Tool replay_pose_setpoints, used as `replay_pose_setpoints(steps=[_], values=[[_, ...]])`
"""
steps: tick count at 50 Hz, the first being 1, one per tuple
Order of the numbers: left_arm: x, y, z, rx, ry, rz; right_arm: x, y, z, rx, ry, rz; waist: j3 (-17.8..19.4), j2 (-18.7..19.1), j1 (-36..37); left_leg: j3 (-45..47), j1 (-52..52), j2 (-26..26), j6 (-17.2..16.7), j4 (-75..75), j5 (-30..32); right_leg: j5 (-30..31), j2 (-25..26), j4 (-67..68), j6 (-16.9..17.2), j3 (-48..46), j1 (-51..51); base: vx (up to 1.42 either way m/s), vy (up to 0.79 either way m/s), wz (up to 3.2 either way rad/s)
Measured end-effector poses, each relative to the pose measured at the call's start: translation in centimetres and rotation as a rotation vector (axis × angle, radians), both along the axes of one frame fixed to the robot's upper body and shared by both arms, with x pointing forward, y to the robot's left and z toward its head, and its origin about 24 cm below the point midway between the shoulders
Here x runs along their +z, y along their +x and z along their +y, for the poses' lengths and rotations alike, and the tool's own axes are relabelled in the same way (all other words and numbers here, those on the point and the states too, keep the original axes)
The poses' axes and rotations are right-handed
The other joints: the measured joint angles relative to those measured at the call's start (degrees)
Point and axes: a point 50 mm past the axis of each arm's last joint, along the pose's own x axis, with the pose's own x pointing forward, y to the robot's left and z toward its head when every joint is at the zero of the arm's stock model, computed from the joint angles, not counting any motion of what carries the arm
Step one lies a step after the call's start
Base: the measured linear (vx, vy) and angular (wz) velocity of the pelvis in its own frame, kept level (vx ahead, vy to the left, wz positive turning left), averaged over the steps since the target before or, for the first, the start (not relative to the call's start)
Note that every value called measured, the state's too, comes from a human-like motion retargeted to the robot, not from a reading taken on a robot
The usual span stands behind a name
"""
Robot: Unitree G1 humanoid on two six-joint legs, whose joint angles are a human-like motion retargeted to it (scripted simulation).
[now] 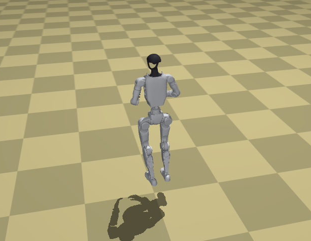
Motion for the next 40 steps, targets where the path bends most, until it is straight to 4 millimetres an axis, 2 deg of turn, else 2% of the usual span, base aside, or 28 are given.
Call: replay_pose_setpoints(steps=[6, 12, 15, 20, 26, 32, 36, 40], values=[[0.0, -0.3, 0.2, 0.018, 0.016, -0.01, 0.9, 0.1, 0.5, 0.021, 0.031, -0.032, 0.8, -1.8, -0.7, 0.8, -1.8, -1.2, 0.6, 2.7, -2.0, -3.9, -1.7, 9.2, 0.2, 0.8, -5.0, 0.0, 0.0, 0.0], [-0.7, -0.4, 1.1, 0.057, 0.081, -0.003, 1.1, 0.3, 0.8, 0.018, 0.051, -0.045, 2.1, -4.3, -2.7, 1.7, -3.2, -3.5, 1.1, 5.8, -4.3, -5.7, -5.6, 26.0, 1.0, 0.8, -13.5, 0.0, 0.0, 0.0], [-0.8, -0.1, 1.8, 0.081, 0.128, -0.014, 0.0, 0.3, 0.2, -0.027, 0.032, -0.008, 2.7, -5.0, -4.0, 1.7, -3.8, -4.3, 1.4, 7.2, -5.5, -9.6, -7.7, 34.4, -0.5, 0.7, -18.4, 0.02, 0.02, 0.02], [-1.2, 0.3, 3.0, 0.124, 0.212, -0.02, -3.3, 0.2, -1.6, -0.154, -0.025, 0.104, 3.5, -5.3, -6.4, 1.1, -4.7, -4.6, 2.4, 10.1, -8.1, -8.2, -9.3, 39.7, 0.1, 1.1, -24.5, 0.09, 0.06, 0.13], [-2.3, 0.8, 4.3, 0.144, 0.315, -0.002, -8.5, -1.0, -4.4, -0.348, -0.118, 0.308, 4.5, -3.5, -6.5, 0.3, -6.7, -2.5, 4.3, 18.7, -14.4, -0.7, -7.9, 29.5, 2.9, 0.6, -27.0, 0.14, 0.06, 0.05], [-3.7, 0.5, 5.3, 0.114, 0.401, 0.063, -13.3, -4.3, -7.3, -0.484, -0.22, 0.566, 4.1, -2.1, -2.8, 0.1, -11.3, -0.6, 7.1, 33.5, -23.6, 16.6, -6.4, 14.5, 8.0, -2.0, -25.0, 0.19, 0.02, -0.07], [-4.0, -0.1, 5.5, 0.069, 0.414, 0.094, -15.2, -7.0, -8.7, -0.528, -0.265, 0.704, 1.8, -5.1, -1.6, 0.2, -15.2, -4.3, 10.1, 39.1, -25.0, 25.5, -10.7, 11.7, 10.8, -1.9, -25.4, 0.21, -0.04, 0.46], [-4.2, -1.2, 5.3, 0.016, 0.411, 0.111, -16.5, -9.8, -9.5, -0.561, -0.287, 0.802, -0.9, -9.4, -1.6, 1.2, -19.5, -9.3, 12.4, 48.1, -25.0, 27.7, -16.3, 15.8, 12.1, -0.1, -27.0, 0.27, -0.11, 0.66]])
